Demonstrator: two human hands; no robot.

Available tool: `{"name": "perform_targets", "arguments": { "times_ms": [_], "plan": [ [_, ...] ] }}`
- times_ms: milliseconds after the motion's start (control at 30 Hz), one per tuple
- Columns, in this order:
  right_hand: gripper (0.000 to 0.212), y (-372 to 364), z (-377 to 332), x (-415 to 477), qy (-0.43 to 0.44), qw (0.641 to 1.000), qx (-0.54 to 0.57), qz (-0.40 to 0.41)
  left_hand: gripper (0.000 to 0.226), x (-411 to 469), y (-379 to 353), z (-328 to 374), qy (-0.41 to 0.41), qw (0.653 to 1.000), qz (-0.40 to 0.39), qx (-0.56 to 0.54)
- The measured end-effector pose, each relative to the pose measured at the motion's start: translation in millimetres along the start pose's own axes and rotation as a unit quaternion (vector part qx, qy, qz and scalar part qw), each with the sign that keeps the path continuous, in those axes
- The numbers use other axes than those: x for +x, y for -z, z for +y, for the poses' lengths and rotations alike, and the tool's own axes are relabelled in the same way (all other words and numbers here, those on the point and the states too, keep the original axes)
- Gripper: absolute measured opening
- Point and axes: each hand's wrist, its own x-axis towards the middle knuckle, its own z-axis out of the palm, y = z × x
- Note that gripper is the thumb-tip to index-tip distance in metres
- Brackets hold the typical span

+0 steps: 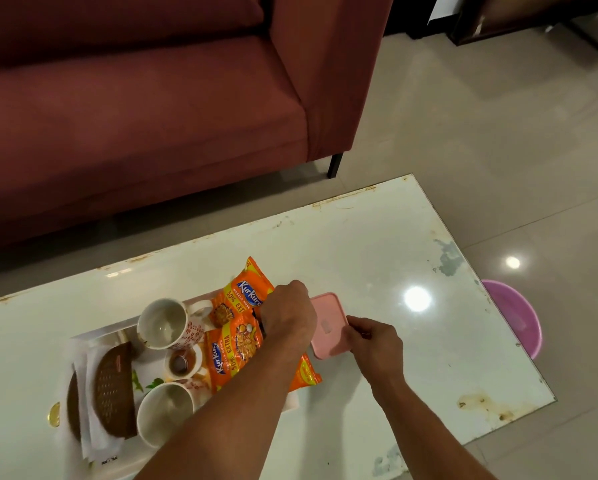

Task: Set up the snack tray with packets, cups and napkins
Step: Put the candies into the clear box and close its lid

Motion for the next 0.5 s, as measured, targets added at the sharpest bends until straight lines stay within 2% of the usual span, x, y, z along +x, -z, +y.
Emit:
{"name": "perform_targets", "arguments": {
  "times_ms": [167, 500],
  "plan": [
    [0.028, -2.4, 1.8, -6.4, 0.039, 0.998, -0.038, 0.012, 0.031, 0.0, -2.6, 2.4, -0.041, 0.999, 0.004, -0.006],
    [0.029, -9.0, -1.0, -13.5, 0.045, 0.997, -0.050, 0.038, 0.032, 5.8, -3.8, -1.8, -0.062, 0.998, 0.004, -0.027]
  ]
}}
